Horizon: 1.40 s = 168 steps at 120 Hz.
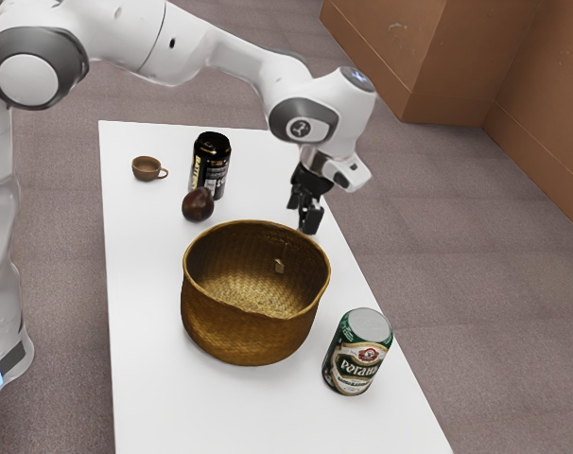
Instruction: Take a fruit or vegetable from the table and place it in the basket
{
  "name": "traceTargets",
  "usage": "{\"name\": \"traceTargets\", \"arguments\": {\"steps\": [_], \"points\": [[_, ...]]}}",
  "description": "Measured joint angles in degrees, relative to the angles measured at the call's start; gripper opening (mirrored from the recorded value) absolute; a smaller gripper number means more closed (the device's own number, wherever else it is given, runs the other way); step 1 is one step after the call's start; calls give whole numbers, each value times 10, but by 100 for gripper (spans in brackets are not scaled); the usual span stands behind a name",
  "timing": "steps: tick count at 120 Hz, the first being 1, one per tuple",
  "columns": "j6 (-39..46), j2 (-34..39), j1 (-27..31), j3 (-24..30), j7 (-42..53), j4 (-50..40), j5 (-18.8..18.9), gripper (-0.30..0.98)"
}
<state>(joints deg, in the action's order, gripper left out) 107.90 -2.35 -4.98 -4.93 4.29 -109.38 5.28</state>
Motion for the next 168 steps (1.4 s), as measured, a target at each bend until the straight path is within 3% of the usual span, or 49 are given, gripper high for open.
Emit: {"name": "traceTargets", "arguments": {"steps": [64,168], "points": [[1,42,-21,-2,-2,-60,0,69],[20,108,-6,-5,-4,-140,1,69]]}}
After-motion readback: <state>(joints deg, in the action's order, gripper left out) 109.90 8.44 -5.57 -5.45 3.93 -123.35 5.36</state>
